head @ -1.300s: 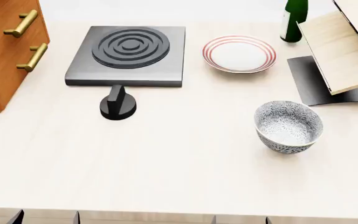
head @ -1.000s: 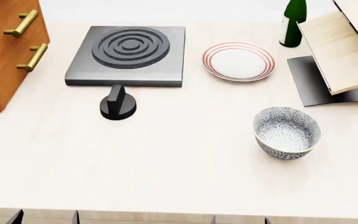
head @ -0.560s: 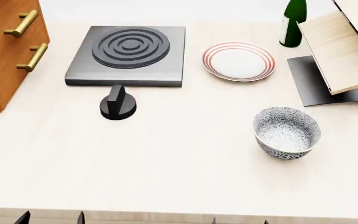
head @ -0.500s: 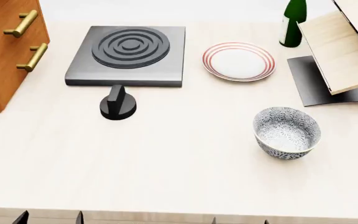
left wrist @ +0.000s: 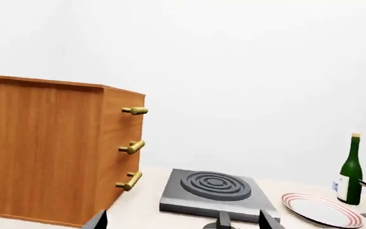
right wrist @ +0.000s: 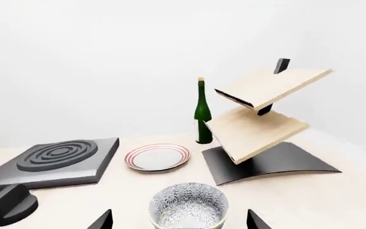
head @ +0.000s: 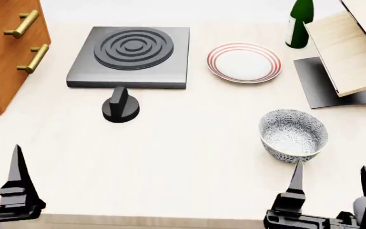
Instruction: Put the bowl on the stove.
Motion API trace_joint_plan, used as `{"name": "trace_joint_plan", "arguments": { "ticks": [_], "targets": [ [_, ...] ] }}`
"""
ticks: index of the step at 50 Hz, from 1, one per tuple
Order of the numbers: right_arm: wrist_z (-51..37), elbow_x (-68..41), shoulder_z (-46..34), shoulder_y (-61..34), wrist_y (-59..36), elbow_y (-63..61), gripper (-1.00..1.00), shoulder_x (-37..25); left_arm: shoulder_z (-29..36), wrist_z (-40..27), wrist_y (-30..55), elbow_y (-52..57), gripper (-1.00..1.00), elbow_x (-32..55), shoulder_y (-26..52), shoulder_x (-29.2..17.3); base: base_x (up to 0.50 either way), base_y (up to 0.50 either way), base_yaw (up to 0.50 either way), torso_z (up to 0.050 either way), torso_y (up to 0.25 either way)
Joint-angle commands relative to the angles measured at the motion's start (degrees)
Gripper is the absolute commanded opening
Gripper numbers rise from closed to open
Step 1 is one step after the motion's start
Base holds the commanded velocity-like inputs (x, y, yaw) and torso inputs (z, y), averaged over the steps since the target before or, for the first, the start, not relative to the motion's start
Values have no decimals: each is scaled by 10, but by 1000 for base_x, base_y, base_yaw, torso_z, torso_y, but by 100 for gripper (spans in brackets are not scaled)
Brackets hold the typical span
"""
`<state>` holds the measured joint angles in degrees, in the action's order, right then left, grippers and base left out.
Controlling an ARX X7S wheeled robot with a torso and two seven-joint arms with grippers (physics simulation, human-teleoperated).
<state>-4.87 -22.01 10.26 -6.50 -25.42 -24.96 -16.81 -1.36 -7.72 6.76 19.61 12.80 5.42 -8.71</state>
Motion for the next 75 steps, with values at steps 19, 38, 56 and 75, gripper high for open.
{"name": "trace_joint_plan", "arguments": {
  "ticks": [19, 38, 56, 75],
  "targets": [
    [123, -457, 823, 210, -351, -153, 100, -187, -449, 80, -66, 376, 100, 668, -3, -175, 0, 0, 0, 0, 0],
    [156, -408, 796, 212, -318, -150, 100, -141, -448, 124, -81, 377, 100, 689, -27, -151, 0, 123, 0, 0, 0],
    [160, -394, 752, 203, -310, -160, 100, -131, -441, 128, -78, 379, 100, 679, -28, -153, 0, 500, 0, 0, 0],
    [158, -396, 744, 202, -311, -157, 100, -124, -436, 124, -79, 377, 100, 677, -27, -158, 0, 396, 0, 0, 0]
  ]
}}
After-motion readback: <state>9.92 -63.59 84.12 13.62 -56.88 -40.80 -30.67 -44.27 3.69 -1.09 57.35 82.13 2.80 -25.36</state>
